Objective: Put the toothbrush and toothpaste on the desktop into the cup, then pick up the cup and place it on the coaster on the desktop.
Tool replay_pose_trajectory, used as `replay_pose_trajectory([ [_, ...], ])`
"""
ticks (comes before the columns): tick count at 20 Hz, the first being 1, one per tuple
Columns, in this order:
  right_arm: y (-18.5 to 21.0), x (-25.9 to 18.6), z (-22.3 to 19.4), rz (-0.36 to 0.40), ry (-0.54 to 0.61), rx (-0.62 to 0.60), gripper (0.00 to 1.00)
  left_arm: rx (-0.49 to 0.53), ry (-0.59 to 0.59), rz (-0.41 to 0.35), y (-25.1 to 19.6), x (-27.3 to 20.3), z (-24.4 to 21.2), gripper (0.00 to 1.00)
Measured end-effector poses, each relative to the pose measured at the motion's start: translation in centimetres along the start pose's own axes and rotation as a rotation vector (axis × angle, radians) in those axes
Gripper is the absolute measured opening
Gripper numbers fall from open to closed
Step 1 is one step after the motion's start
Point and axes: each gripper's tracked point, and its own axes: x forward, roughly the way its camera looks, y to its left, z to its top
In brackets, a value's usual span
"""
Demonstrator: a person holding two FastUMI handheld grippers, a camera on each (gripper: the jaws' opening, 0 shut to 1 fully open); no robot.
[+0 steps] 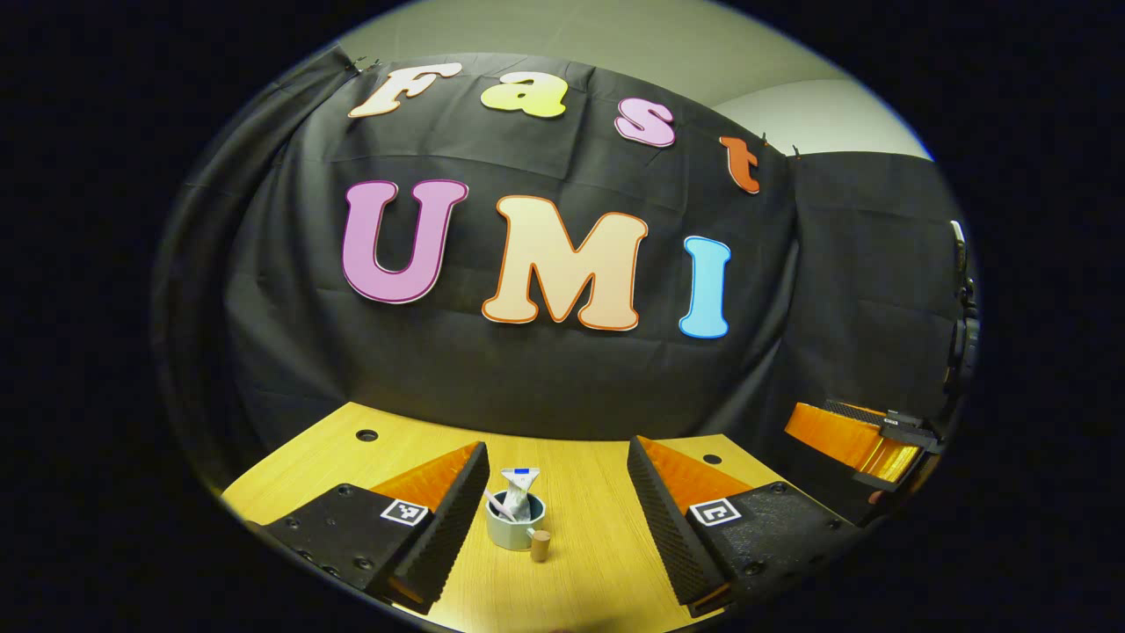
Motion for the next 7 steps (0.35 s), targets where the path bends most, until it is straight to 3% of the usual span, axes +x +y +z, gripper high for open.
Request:
replay_pose_trajectory([
  [7, -0.2, -0.8, 0.2, 0.028, -0.026, -0.008, 0.99, 0.008, -0.033, 0.022, 0.8, -0.7, 1.3, 0.92],
])
